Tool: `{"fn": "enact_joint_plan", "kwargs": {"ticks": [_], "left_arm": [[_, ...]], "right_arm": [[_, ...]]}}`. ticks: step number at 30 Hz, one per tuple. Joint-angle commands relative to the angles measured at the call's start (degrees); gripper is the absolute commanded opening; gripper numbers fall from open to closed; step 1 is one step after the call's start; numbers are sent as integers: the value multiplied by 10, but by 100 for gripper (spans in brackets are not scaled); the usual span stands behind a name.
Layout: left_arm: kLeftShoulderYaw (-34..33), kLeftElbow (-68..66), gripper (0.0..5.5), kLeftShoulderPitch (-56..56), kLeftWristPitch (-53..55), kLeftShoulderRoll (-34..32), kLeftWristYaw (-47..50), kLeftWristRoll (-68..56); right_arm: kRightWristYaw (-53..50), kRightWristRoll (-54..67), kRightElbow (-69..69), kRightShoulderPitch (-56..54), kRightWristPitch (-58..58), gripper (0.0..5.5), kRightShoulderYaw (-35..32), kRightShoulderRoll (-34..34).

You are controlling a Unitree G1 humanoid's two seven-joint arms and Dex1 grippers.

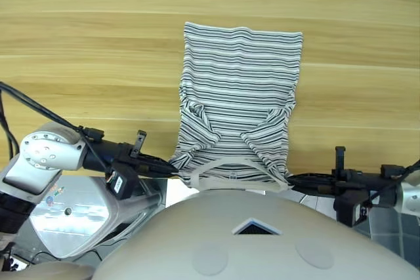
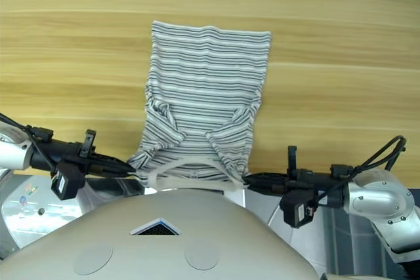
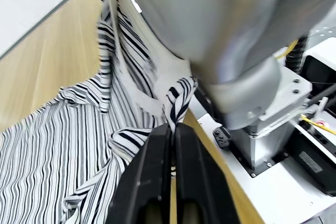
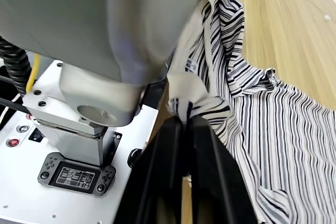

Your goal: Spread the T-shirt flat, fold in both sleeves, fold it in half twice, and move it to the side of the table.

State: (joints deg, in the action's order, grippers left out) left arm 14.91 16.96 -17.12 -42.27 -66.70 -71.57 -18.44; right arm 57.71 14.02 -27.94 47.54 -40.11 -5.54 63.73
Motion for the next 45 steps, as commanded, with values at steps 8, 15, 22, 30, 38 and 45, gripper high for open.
{"fn": "enact_joint_plan", "kwargs": {"ticks": [8, 15, 22, 30, 38, 45], "left_arm": [[-60, 2, 3, 27, 10, 10, 4, -27], [-68, -17, 3, 95, 42, 46, 7, -35], [-71, -69, 3, 192, 72, 99, 13, -29], [-60, -193, 3, 316, 74, 185, 29, 23], [-41, -412, 3, 461, 14, 283, 111, 164], [5, -653, 3, 575, -48, 351, 243, 315]], "right_arm": [[8, 64, -16, -20, 6, 1, -66, -29], [-3, 82, -2, -80, 43, 1, -75, -63], [-22, 83, 28, -166, 96, 1, -70, -96], [-61, 45, 91, -293, 166, 1, -53, -132], [-127, -73, 203, -446, 223, 1, 9, -178], [-163, -160, 327, -564, 226, 1, 71, -221]]}}
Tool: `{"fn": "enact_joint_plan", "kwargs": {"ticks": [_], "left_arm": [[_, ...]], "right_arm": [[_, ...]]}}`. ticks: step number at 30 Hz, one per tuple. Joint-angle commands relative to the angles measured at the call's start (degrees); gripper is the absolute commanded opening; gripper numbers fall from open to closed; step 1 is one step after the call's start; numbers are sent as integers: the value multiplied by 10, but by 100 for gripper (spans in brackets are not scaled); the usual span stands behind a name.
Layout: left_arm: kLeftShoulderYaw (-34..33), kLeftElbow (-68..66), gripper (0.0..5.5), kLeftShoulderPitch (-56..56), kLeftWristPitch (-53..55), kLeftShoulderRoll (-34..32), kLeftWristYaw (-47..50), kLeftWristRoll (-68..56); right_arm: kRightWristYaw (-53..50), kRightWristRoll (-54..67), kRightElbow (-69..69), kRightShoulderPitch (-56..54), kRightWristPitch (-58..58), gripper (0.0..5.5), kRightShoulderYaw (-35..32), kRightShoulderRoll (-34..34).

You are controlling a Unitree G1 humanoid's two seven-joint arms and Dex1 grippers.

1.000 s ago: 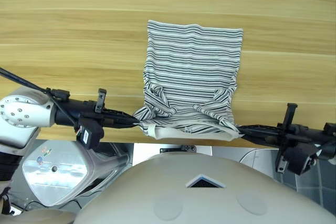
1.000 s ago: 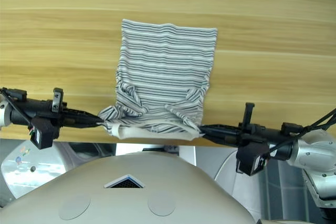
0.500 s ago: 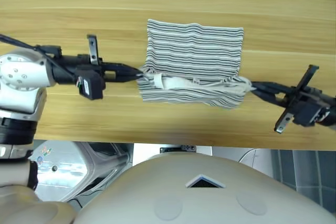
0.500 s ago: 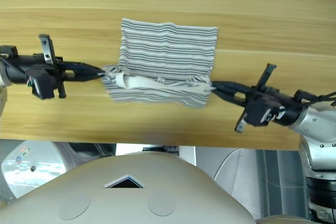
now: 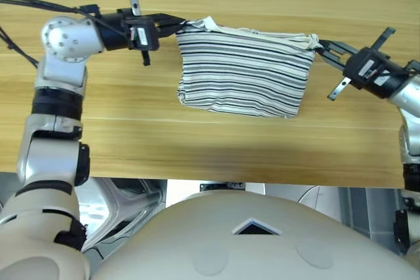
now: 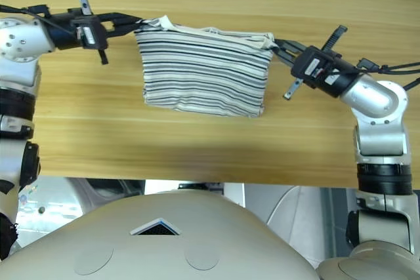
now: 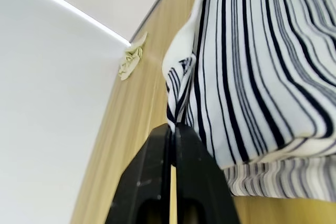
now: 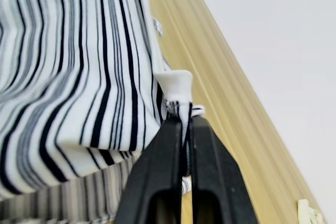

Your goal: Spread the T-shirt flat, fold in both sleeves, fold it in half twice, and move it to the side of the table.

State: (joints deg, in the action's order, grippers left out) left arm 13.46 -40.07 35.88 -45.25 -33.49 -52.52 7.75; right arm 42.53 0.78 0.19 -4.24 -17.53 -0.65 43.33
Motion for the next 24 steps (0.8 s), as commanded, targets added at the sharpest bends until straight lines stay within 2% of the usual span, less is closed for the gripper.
{"fn": "enact_joint_plan", "kwargs": {"ticks": [1, 6, 11, 24], "left_arm": [[33, -119, 3, 61, -19, 27, 91, 88], [84, -249, 3, 115, -6, 66, 243, 196], [111, -315, 3, 135, 17, 97, 329, 242], [155, -368, 3, 115, 75, 146, 447, 300]], "right_arm": [[-16, -39, 69, -64, -1, 1, 32, -25], [-40, -78, 178, -129, -19, 1, 66, -61], [-61, -102, 284, -169, -51, 1, 87, -89], [-145, -173, 534, -246, -117, 1, 141, -161]]}}
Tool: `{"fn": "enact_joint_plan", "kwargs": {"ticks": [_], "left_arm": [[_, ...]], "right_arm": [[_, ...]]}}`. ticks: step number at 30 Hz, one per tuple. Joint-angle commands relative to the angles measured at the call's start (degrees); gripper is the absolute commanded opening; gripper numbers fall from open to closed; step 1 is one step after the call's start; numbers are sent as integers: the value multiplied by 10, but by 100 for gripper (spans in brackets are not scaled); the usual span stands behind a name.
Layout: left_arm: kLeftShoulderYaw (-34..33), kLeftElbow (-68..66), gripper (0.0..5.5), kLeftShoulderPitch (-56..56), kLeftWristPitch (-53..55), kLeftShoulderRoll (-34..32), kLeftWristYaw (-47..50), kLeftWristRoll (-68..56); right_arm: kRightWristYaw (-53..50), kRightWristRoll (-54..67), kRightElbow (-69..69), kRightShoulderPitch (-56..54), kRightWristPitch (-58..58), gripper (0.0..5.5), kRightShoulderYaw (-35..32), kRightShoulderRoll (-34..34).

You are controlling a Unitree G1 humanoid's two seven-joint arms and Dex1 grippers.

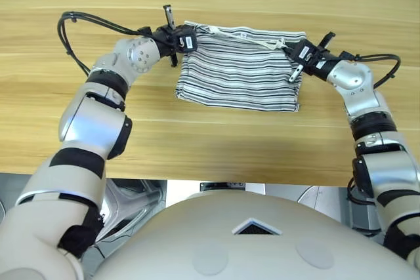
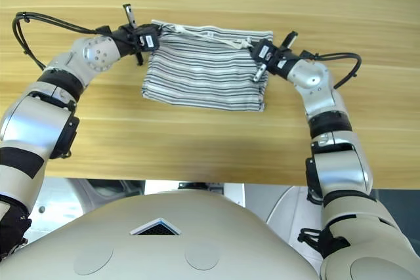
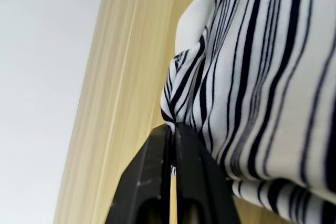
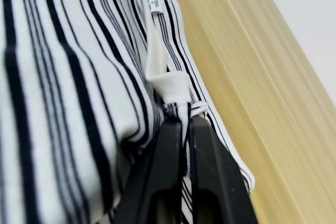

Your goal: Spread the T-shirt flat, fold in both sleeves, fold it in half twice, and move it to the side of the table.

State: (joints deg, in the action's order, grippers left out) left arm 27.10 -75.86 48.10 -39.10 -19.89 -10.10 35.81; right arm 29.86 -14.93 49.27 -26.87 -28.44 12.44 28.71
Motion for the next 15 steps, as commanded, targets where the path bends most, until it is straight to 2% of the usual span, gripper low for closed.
{"fn": "enact_joint_plan", "kwargs": {"ticks": [1, 8, 10, 11, 15], "left_arm": [[22, -11, 3, -11, 12, 13, 28, 23], [7, -21, 3, -34, 6, 35, -21, -9], [-11, -23, 53, -37, 10, 41, -48, -34], [-24, -22, 76, -37, 10, 43, -62, -49], [-93, -19, 143, -32, 18, 44, -118, -124]], "right_arm": [[-22, -16, 55, -23, -9, 1, 10, -19], [15, 72, 72, -23, -2, 1, -45, -45], [39, 103, 67, -20, 9, 0, -63, -51], [50, 116, 62, -18, 14, 38, -72, -52], [90, 175, 34, -15, 38, 108, -111, -50]]}}
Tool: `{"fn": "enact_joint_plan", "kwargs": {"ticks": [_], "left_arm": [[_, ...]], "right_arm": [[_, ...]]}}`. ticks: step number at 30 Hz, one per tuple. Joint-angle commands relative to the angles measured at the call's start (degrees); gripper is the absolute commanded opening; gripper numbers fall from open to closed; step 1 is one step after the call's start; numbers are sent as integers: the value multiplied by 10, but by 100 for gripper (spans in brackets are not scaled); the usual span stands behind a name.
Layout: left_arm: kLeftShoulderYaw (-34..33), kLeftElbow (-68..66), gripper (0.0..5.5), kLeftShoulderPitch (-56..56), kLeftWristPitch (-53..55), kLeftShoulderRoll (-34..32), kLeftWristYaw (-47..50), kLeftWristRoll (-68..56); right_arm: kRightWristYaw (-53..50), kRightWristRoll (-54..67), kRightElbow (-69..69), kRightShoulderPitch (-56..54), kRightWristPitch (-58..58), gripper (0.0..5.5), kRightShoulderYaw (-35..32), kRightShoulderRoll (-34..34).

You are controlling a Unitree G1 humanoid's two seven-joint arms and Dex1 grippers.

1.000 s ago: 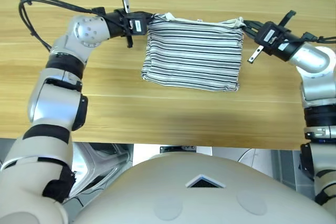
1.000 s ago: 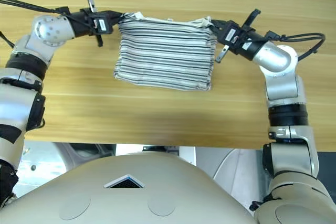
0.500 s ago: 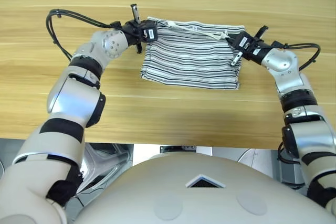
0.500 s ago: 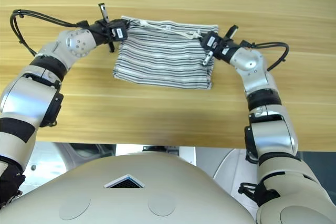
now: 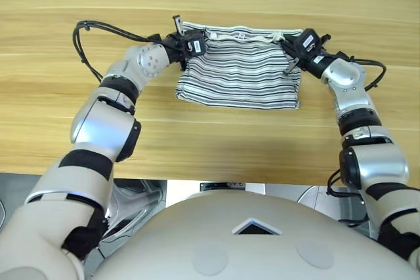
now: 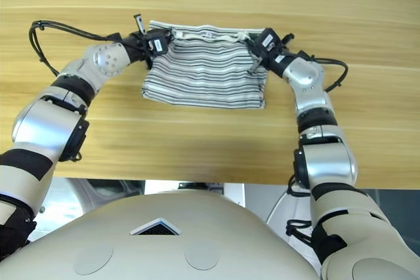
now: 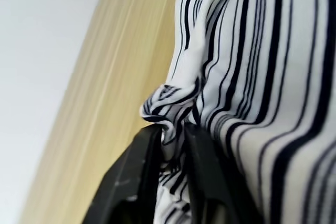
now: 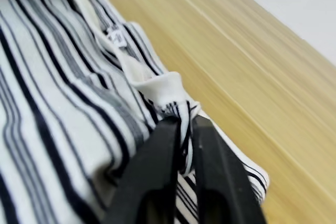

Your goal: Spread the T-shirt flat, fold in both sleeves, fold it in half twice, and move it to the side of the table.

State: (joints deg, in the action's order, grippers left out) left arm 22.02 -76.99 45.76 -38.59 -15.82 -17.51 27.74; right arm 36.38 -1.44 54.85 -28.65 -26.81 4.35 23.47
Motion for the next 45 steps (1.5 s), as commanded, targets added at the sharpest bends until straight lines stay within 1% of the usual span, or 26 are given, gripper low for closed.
{"fn": "enact_joint_plan", "kwargs": {"ticks": [1, 3, 5, 10, 11, 13, 15, 17, 18, 20, 21, 22, 23, 24, 25, 26, 27, 28, 29, 31, 32, 34, 37, 39, 41, 45], "left_arm": [[-58, -7, 160, -7, 16, 3, -52, -59], [-87, -8, 196, 1, 44, 1, -50, -82], [-110, -10, 241, 5, 77, 3, -48, -98], [-169, -13, 331, 16, 153, 11, -32, -140], [-191, -13, 349, 21, 168, 12, -28, -158], [-276, -7, 380, 33, 173, 14, -60, -241], [-368, 2, 389, 44, 167, 9, -120, -338], [-437, 15, 360, 48, 173, 7, -228, -420], [-456, 22, 340, 47, 171, 6, -284, -447], [-479, 47, 313, 30, 190, 9, -454, -500], [-484, 62, 289, 20, 206, 10, -537, -523], [-501, 84, 268, 12, 246, 8, -619, -564], [-518, 107, 253, 7, 287, 4, -675, -601], [-506, 170, 238, -20, 310, 4, -716, -636], [-468, 246, 213, -62, 313, 5, -738, -658], [-396, 330, 191, -121, 270, 6, -747, -643], [-334, 389, 179, -170, 219, 7, -750, -614], [-290, 421, 166, -207, 157, 12, -750, -559], [-263, 433, 146, -231, 93, 14, -749, -501], [-214, 427, 104, -258, -34, -4, -681, -353], [-195, 429, 89, -268, -76, -18, -644, -291], [-169, 445, 59, -280, -124, -38, -590, -203], [-133, 466, 2, -284, -157, -69, -514, -103], [-114, 466, 0, -275, -164, -86, -469, -65], [-96, 468, 0, -271, -164, -98, -443, -51], [-58, 486, 0, -271, -152, -125, -419, -45]], "right_arm": [[22, 46, -21, -1, 27, 130, -39, 4], [2, 40, 3, -16, 43, 169, -46, 5], [-19, 23, 25, -25, 53, 218, -40, 1], [-53, 4, 63, -44, 61, 314, -36, -9], [-55, 7, 67, -47, 59, 333, -40, -11], [-51, 21, 63, -48, 48, 365, -56, -9], [-29, 50, 48, -43, 36, 405, -84, 3], [0, 89, 27, -36, 31, 437, -118, 23], [12, 104, 19, -33, 29, 456, -132, 31], [37, 137, -3, -28, 29, 492, -161, 49], [40, 145, -15, -27, 25, 517, -171, 56], [33, 145, -33, -25, 20, 539, -176, 62], [22, 138, -52, -22, 14, 540, -175, 65], [-3, 114, -64, -24, 2, 540, -166, 68], [-30, 88, -71, -29, -5, 540, -154, 70], [-59, 53, -77, -38, -9, 520, -137, 73], [-86, 22, -81, -47, -11, 509, -122, 75], [-107, -7, -81, -62, -10, 493, -106, 75], [-122, -30, -78, -77, -6, 472, -92, 75], [-164, -93, -51, -119, 7, 429, -52, 76], [-186, -128, -28, -146, 17, 412, -27, 73], [-231, -195, 15, -192, 36, 382, 23, 69], [-273, -259, 71, -254, 59, 320, 78, 49], [-288, -281, 102, -289, 70, 291, 103, 29], [-297, -300, 126, -314, 80, 245, 126, 11], [-293, -346, 163, -337, 103, 164, 182, -22]]}}
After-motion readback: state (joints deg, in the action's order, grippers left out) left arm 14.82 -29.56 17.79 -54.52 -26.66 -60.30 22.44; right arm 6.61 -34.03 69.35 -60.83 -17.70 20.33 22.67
